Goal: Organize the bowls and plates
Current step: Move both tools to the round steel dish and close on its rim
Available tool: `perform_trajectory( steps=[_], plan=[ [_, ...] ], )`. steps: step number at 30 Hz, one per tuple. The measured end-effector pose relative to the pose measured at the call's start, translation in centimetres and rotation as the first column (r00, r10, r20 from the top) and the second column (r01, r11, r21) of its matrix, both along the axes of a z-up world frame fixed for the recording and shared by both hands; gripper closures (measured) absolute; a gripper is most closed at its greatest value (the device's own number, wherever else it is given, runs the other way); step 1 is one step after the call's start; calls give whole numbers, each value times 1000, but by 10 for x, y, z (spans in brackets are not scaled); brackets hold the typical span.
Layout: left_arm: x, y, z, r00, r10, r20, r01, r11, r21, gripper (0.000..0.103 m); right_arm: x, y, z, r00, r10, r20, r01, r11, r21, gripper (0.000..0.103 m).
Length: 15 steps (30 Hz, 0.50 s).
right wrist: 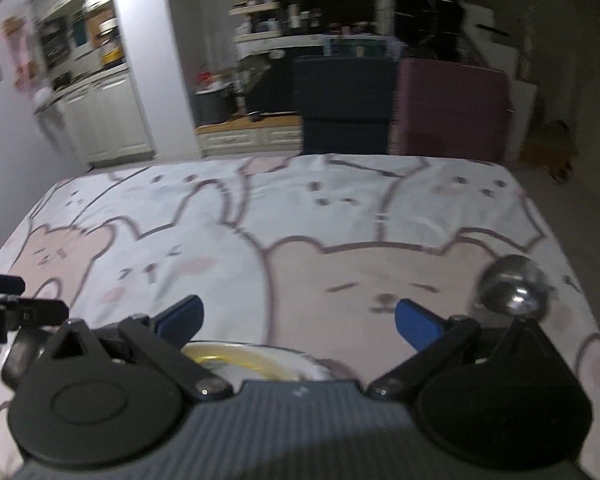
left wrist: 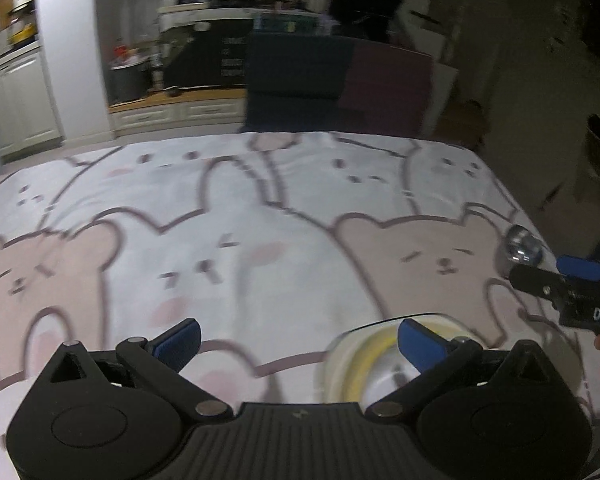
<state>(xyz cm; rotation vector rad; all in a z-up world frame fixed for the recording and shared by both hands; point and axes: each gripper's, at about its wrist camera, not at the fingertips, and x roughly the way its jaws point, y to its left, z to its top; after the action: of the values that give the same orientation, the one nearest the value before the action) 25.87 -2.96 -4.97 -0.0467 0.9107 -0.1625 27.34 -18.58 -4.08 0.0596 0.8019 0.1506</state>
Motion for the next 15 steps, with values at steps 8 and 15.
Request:
perform_trajectory(
  steps=[8,15],
  plan=[
    [18,-83,-12,996,-85,13,85,996,-35,0,1,-99,-11,989,-149,-2,149,989,21,0],
    [41,-148,-34,996,-92,-4,91,991,-101,0,8,-185,-37,972,-236,-16,236,972,16,0]
  ],
)
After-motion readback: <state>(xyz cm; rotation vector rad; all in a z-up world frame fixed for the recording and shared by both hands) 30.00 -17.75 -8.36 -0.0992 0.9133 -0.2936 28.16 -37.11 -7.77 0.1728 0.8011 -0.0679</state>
